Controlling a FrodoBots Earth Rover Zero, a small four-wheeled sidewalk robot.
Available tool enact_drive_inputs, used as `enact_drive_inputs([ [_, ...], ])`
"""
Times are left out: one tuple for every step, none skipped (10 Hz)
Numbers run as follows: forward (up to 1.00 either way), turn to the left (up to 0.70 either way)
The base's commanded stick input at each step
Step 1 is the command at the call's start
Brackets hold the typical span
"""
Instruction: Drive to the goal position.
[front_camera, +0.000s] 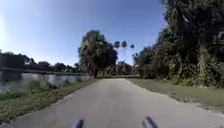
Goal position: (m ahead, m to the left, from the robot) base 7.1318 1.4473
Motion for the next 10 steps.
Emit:
enact_drive_inputs([
  [0.70, 0.00],
  [0.70, 0.00],
  [0.70, 0.00],
  [0.70, 0.00],
  [0.70, 0.00],
  [0.70, 0.00],
  [0.70, 0.00],
  [0.70, 0.00],
  [0.70, 0.00],
  [0.70, 0.00],
])
